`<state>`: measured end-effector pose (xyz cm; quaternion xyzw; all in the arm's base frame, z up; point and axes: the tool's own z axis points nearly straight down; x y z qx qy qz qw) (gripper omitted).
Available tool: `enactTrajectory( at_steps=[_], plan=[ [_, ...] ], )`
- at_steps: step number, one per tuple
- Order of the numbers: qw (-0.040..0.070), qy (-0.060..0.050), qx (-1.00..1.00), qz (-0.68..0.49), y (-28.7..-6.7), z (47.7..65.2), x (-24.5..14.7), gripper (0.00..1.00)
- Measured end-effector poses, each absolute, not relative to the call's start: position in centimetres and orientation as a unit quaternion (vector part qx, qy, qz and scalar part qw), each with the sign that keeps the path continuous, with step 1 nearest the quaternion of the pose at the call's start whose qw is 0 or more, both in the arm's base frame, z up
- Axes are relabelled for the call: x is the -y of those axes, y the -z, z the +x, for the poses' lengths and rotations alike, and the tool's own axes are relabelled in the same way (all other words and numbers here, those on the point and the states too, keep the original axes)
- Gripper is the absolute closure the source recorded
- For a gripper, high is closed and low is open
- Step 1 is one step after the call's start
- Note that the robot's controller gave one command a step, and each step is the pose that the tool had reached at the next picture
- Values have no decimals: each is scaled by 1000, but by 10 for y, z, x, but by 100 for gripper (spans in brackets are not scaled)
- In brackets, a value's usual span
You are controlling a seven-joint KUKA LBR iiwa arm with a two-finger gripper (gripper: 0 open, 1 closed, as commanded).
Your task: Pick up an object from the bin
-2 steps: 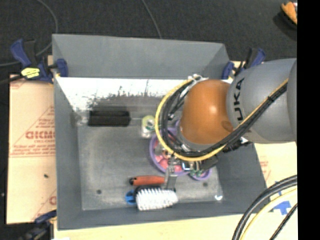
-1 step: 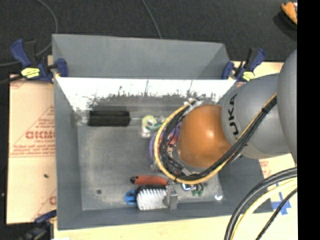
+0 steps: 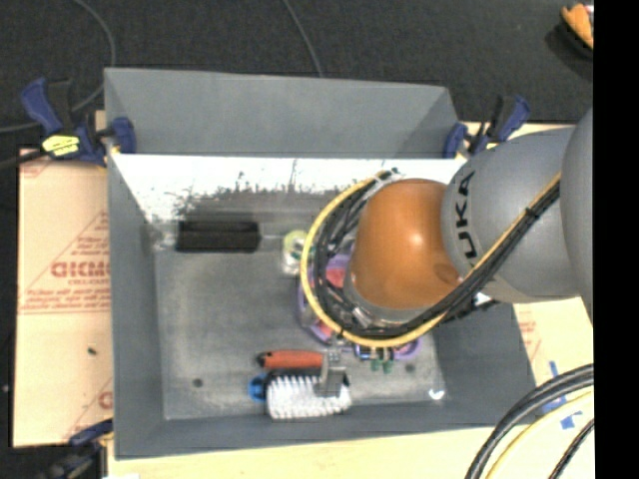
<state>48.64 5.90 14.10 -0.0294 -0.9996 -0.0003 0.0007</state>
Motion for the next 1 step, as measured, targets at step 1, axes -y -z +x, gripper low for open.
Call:
enactTrajectory(
  at_steps=[1],
  plan=[
    [-6,1,1000,-6,-74,477,-61,0]
  ],
)
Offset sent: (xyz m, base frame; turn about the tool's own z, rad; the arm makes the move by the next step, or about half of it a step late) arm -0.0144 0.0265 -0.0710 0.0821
